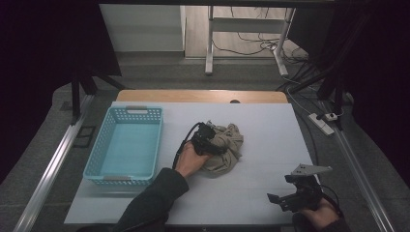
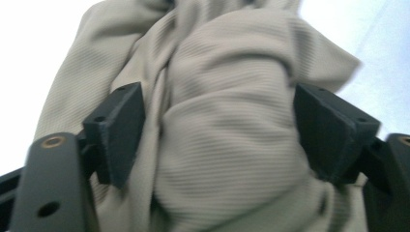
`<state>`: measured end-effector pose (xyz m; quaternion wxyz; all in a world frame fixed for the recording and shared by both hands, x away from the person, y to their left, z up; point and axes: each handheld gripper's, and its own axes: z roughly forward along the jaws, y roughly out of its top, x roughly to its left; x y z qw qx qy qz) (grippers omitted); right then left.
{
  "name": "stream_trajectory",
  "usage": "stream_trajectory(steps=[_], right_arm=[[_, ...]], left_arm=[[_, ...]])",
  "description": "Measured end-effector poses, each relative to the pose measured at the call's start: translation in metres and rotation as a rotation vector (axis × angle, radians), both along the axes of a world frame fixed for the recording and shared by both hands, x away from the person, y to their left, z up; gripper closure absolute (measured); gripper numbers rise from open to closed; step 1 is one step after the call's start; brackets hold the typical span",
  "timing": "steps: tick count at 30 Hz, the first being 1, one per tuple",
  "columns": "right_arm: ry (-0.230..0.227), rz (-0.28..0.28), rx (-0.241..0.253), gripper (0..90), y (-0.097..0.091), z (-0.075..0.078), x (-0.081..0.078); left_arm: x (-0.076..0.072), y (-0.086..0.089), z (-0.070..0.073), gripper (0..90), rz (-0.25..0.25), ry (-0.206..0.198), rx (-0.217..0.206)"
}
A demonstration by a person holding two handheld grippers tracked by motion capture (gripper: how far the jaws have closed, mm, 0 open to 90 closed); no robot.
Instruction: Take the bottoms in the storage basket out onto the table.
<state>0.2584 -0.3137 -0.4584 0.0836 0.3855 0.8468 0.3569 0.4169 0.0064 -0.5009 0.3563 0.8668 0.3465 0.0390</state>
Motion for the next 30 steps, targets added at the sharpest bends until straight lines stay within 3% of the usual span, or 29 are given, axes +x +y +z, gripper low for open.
stream_trajectory(steps=[8,11,13,27,30], right_arm=[[0.000,0.001,-0.001,0.0,0.000,0.000,0.000],[0.000,0.000,-0.001,0.0,0.000,0.000,0.000],[0.000,0.001,-0.002,0.0,0.000,0.000,0.000],[-0.001,0.002,-0.004,0.0,0.001,0.000,0.000],[-0.001,0.002,-0.005,0.0,0.001,0.000,0.000]], left_arm=[[-0.001,0.000,0.010,5.7,-0.036,0.001,-0.059],[-0.002,0.000,0.011,0.0,-0.047,0.002,-0.050],[-0.003,0.000,0.012,0.0,-0.047,0.001,-0.041],[-0.008,0.002,0.018,0.0,-0.087,0.011,-0.126],[-0.009,0.001,0.020,0.0,-0.110,0.013,-0.110]])
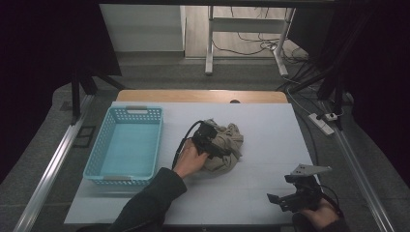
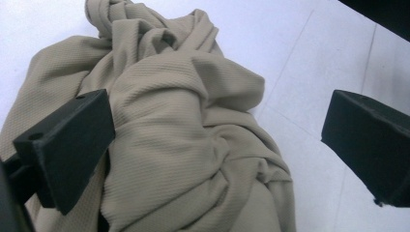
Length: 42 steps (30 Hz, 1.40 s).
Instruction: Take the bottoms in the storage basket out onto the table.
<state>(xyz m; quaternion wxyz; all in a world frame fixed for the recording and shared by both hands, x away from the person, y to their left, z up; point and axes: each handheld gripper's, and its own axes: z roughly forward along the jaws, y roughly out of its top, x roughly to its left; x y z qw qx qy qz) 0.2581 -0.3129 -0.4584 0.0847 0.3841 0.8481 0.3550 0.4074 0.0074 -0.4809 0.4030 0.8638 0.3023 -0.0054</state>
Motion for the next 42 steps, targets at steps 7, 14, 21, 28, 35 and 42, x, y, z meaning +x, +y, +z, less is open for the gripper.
stream_trajectory(steps=[7,14,21,28,35,42], right_arm=[[0.001,0.002,-0.001,0.0,0.000,0.000,0.000],[0.001,0.003,-0.001,0.0,0.000,0.000,0.000],[0.000,0.005,-0.002,0.0,0.000,0.000,0.000],[0.000,0.005,-0.006,0.0,0.001,0.000,0.000],[0.000,0.004,-0.009,0.0,0.001,0.000,0.000],[-0.001,0.004,-0.008,0.0,0.001,0.000,0.000]], left_arm=[[-0.002,-0.001,0.002,0.0,-0.061,-0.008,0.013],[-0.004,0.000,0.005,0.0,-0.082,-0.017,0.001],[-0.008,0.000,0.010,0.0,-0.090,-0.010,-0.032],[-0.013,0.004,0.015,0.0,-0.094,0.006,-0.065],[-0.020,0.008,0.020,0.0,-0.094,0.004,-0.074],[-0.025,0.010,0.017,0.1,-0.098,0.001,-0.080]])
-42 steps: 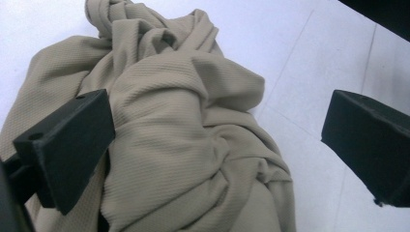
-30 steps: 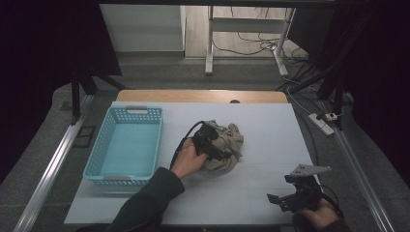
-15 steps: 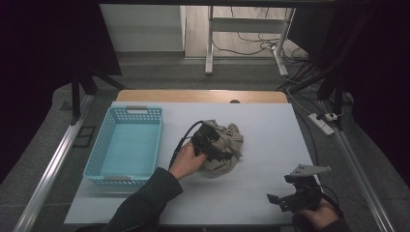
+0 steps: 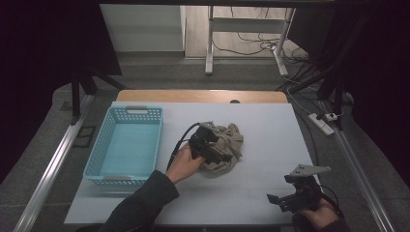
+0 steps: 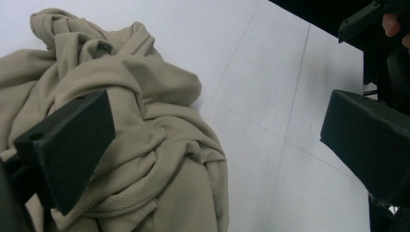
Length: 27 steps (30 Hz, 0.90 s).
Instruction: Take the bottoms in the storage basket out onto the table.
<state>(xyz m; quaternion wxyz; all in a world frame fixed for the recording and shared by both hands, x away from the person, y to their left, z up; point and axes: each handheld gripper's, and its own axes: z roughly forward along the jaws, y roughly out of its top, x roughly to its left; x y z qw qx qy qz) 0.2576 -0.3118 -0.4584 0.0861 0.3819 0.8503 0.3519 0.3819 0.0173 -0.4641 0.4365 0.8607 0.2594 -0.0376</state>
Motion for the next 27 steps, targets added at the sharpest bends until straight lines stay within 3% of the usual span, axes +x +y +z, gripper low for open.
stream_trajectory(steps=[6,10,27], right_arm=[[-0.003,0.003,0.000,0.0,0.000,0.000,0.000],[-0.003,0.005,0.002,0.0,-0.001,0.000,0.000],[-0.007,0.001,0.010,0.0,-0.001,0.001,0.000]], left_arm=[[-0.002,0.001,-0.004,0.1,0.008,-0.003,0.014],[-0.003,0.004,-0.005,0.1,0.015,0.012,0.003],[-0.011,0.015,0.006,0.9,0.042,-0.020,0.002]])
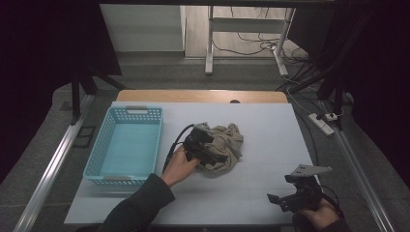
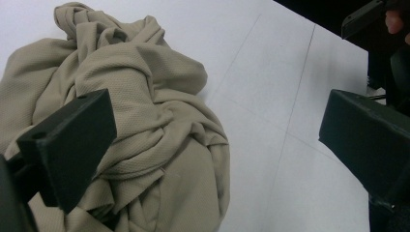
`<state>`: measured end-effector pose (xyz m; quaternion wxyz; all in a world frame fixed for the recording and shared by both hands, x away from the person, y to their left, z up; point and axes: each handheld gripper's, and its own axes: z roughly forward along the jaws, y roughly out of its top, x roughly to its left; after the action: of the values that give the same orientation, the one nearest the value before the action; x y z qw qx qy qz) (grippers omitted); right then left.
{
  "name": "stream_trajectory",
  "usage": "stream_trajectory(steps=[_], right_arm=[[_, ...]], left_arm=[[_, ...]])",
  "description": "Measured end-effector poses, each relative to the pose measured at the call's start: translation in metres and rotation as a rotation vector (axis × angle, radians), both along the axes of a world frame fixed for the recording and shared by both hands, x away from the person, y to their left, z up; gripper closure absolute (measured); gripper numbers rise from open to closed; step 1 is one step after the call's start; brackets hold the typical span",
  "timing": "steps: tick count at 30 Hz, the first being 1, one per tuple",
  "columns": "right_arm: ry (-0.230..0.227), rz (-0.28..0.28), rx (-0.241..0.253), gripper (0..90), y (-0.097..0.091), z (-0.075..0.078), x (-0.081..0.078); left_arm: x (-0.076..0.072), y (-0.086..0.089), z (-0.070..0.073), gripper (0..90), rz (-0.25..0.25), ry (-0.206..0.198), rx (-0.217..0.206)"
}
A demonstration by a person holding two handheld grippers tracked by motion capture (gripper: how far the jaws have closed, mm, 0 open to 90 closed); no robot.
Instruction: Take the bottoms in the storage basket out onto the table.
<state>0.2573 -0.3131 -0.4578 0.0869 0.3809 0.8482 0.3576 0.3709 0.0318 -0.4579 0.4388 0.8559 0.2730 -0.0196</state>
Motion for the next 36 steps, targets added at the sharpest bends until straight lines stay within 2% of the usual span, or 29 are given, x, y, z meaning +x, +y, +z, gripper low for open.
stream_trajectory(steps=[5,22,31,36], right_arm=[[-0.001,-0.002,0.003,0.0,0.000,0.000,0.000],[-0.007,0.002,0.019,0.0,-0.002,0.001,-0.001],[-0.013,0.009,0.023,0.0,-0.002,0.001,-0.002],[-0.014,0.010,0.026,0.0,-0.002,0.002,-0.002]], left_arm=[[-0.003,0.004,0.003,1.2,0.004,-0.012,0.002],[-0.016,0.019,0.008,1.7,0.059,-0.001,-0.019],[-0.022,0.020,0.010,1.6,0.059,-0.013,-0.012],[-0.026,0.022,0.011,2.0,0.040,-0.024,-0.004]])
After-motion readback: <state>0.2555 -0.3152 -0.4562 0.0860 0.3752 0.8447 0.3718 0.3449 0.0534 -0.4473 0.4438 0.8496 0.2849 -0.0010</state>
